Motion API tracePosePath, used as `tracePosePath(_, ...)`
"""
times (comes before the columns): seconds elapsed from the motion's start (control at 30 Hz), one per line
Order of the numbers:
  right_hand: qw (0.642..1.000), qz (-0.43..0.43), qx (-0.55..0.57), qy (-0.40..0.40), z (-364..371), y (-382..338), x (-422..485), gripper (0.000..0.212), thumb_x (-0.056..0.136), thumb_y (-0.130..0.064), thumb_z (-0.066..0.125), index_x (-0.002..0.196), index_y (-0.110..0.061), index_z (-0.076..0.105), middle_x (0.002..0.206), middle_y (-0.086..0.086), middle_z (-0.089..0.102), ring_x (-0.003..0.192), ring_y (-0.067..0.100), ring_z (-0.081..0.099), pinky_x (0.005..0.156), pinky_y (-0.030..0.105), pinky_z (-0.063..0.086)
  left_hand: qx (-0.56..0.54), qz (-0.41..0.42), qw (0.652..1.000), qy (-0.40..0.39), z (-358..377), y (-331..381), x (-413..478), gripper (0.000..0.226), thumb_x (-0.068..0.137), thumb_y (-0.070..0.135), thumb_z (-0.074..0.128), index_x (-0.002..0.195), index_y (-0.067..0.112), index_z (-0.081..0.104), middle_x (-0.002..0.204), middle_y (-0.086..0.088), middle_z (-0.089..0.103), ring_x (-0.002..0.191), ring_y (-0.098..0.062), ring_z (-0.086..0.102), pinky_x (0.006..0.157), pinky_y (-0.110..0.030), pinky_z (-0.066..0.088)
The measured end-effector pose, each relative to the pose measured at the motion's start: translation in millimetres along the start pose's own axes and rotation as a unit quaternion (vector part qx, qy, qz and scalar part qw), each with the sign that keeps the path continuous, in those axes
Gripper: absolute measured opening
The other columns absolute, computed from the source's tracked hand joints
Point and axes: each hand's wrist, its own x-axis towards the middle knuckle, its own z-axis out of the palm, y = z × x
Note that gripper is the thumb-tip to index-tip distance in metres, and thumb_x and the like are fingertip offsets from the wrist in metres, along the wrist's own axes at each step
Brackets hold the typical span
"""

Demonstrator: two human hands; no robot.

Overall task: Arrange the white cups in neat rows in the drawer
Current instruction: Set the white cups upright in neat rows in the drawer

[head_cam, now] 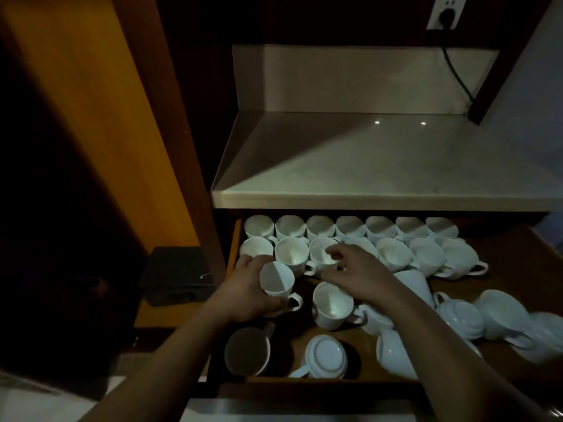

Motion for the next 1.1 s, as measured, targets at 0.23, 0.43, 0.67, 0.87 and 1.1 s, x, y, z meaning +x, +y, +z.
tracePosePath(0.23, 0.978, -0.009, -0.185, -0.092, 29.9, 32.6, -12.1, 0.1, 0.06, -0.075, 0.058, 0.15, -0.038, 0.034, 0.151, -0.004, 0.039, 0.14, 0.024, 0.037, 0.106, 0.046, 0.043, 0.157, -0.018, 0.987, 0.033, 26.8, -8.0, 10.3, 0.099, 0.058, 0.074, 0.076, 0.137, 0.03, 0.038, 0.13, 0.004, 0.044, 0.117, -0.02, 0.045, 0.095, -0.033, 0.043)
tracePosePath(0.43, 0.975, -0.025, -0.19, -0.109, 29.5, 34.7, -17.2, 0.107, 0.072, -0.054, 0.075, 0.159, -0.037, 0.015, 0.157, 0.001, 0.034, 0.144, 0.027, 0.037, 0.107, 0.044, 0.043, 0.18, -0.024, 0.983, 0.036, 42.3, -12.9, 14.0, 0.093, 0.072, 0.066, 0.072, 0.145, 0.024, 0.032, 0.142, -0.004, 0.043, 0.124, -0.024, 0.05, 0.098, -0.038, 0.05)
tracePosePath(0.67, 0.98, -0.012, -0.173, -0.102, 33.0, 33.5, -14.4, 0.102, 0.07, -0.051, 0.073, 0.157, -0.033, 0.022, 0.154, 0.001, 0.037, 0.137, 0.027, 0.045, 0.103, 0.045, 0.048, 0.199, -0.025, 0.979, 0.026, 46.7, -15.6, 15.0, 0.093, 0.074, 0.066, 0.072, 0.146, 0.024, 0.029, 0.144, -0.003, 0.042, 0.122, -0.022, 0.053, 0.093, -0.036, 0.052)
tracePosePath(0.87, 0.985, -0.024, -0.161, -0.055, 41.9, 24.0, -11.5, 0.093, 0.073, -0.052, 0.074, 0.151, -0.032, 0.029, 0.154, 0.0, 0.038, 0.136, 0.026, 0.046, 0.104, 0.045, 0.047, 0.227, -0.015, 0.974, 0.016, 48.7, -18.8, 14.2, 0.102, 0.078, 0.068, 0.068, 0.153, 0.021, 0.019, 0.153, -0.005, 0.03, 0.13, -0.024, 0.046, 0.099, -0.037, 0.049)
tracePosePath(1.1, 0.988, -0.023, -0.145, -0.045, 50.0, 23.4, -5.7, 0.092, 0.079, -0.053, 0.074, 0.154, -0.027, 0.028, 0.157, 0.002, 0.036, 0.138, 0.026, 0.045, 0.104, 0.04, 0.045, 0.269, 0.13, 0.952, 0.059, 32.8, -16.9, 5.5, 0.071, 0.083, 0.06, 0.061, 0.143, 0.026, 0.042, 0.143, 0.002, 0.041, 0.129, -0.02, 0.041, 0.105, -0.033, 0.041)
